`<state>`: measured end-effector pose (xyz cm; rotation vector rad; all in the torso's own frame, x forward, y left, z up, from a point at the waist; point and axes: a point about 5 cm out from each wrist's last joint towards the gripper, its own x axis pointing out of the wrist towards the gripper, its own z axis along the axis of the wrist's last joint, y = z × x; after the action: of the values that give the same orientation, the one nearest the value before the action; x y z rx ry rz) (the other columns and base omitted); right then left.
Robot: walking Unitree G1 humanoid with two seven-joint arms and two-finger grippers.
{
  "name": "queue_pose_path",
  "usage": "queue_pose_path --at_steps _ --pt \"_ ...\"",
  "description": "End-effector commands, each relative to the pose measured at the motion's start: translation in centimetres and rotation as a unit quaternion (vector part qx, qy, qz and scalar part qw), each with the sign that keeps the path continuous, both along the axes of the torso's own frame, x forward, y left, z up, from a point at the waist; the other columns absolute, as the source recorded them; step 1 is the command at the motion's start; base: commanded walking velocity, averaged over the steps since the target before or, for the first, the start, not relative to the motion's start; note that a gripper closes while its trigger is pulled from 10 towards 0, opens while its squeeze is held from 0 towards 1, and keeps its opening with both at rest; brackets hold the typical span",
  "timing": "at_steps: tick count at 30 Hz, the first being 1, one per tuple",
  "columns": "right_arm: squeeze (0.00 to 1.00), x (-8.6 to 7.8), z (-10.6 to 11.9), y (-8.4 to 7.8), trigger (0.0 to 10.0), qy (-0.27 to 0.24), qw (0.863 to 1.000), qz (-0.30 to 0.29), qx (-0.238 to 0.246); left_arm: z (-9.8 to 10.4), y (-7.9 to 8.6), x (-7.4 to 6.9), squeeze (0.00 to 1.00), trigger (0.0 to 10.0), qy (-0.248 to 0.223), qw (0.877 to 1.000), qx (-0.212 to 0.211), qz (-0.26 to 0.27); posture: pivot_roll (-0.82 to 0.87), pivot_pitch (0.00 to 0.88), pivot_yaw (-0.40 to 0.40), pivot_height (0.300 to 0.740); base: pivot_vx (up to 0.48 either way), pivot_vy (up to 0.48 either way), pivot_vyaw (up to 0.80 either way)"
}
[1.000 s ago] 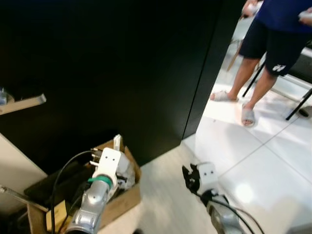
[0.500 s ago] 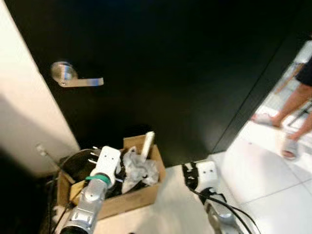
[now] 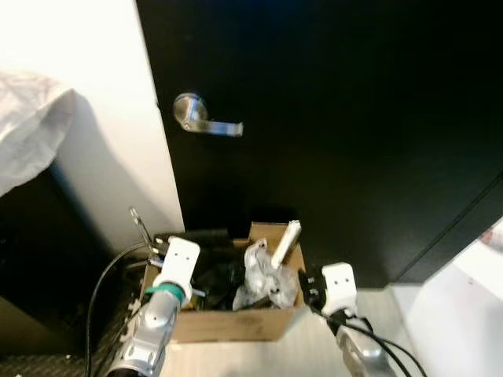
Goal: Clean up the room
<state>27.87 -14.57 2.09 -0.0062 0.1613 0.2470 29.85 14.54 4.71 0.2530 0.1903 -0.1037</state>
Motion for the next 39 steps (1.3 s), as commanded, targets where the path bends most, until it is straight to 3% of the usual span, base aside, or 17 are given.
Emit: queue_pose_path --at_steps 1,8,21,25,27,28,29,30,32,36,39 --pt "0.00 -0.6 -0.7 -0.7 10.0 0.015 1.000 -0.010 -0.002 -0.3 -0.6 -0.1 0.00 10.0 0.006 1.000 -0.001 -0.009 -0.04 0.031 0.041 0.740 0.480 0.000 0.00" --pt "0.00 -0.7 -0.8 -0.8 10.0 0.016 1.000 -0.011 -0.006 -0.3 -0.6 -0.1 0.00 10.0 0.007 1.000 -0.001 -0.009 -0.04 0.031 0.041 0.740 0.466 0.000 0.00" --pt "0.00 -0.7 -0.8 -0.9 10.0 0.016 1.000 -0.010 -0.007 -0.5 -0.3 0.1 0.00 10.0 0.016 1.000 -0.006 0.001 -0.05 0.025 0.044 0.740 0.000 0.000 0.00" --pt "0.00 -0.7 -0.8 -0.9 10.0 0.017 1.000 -0.009 -0.007 -1.1 -0.4 -0.3 0.00 10.0 0.036 0.999 0.001 -0.024 -0.05 0.025 0.044 0.740 0.000 0.000 0.00" --pt "0.00 -0.7 -0.8 -0.9 10.0 0.017 1.000 -0.009 -0.006 -2.2 -1.0 -0.9 0.00 10.0 0.065 0.995 0.027 -0.076 -0.05 0.022 0.044 0.740 0.000 0.000 0.00" --pt "0.00 -0.7 -0.8 -0.9 10.0 0.017 1.000 -0.009 -0.006 -2.2 -1.0 -0.9 0.00 10.0 0.065 0.995 0.027 -0.076 -0.05 0.022 0.044 0.740 0.000 0.000 0.00" --pt "0.00 -0.7 -0.7 -1.0 10.0 0.017 1.000 -0.010 -0.006 -3.0 -1.2 -1.5 0.00 10.0 0.088 0.988 0.057 -0.113 -0.05 0.022 0.044 0.740 0.000 0.000 0.00" --pt "0.00 -0.7 -0.7 -1.0 10.0 0.017 1.000 -0.010 -0.006 -3.0 -1.2 -1.5 0.00 10.0 0.088 0.988 0.057 -0.113 -0.05 0.022 0.044 0.740 0.000 0.000 0.00" --pt "0.00 -0.7 -0.7 -1.0 10.0 0.016 1.000 -0.011 -0.006 -4.3 -1.6 -2.5 0.00 10.0 0.117 0.976 0.096 -0.159 -0.05 0.027 0.041 0.740 0.000 0.000 0.00" --pt "0.00 -0.6 -0.7 -1.1 10.0 0.016 1.000 -0.011 -0.006 -4.6 -1.8 -2.6 0.00 10.0 0.118 0.974 0.107 -0.163 -0.05 0.027 0.041 0.740 0.000 0.000 0.00" --pt "0.00 -0.6 -0.6 -0.7 10.0 0.015 1.000 -0.006 -0.005 -3.6 -2.5 -0.9 0.00 10.0 0.102 0.986 0.080 -0.109 -0.06 0.059 0.034 0.740 0.000 0.000 0.00"
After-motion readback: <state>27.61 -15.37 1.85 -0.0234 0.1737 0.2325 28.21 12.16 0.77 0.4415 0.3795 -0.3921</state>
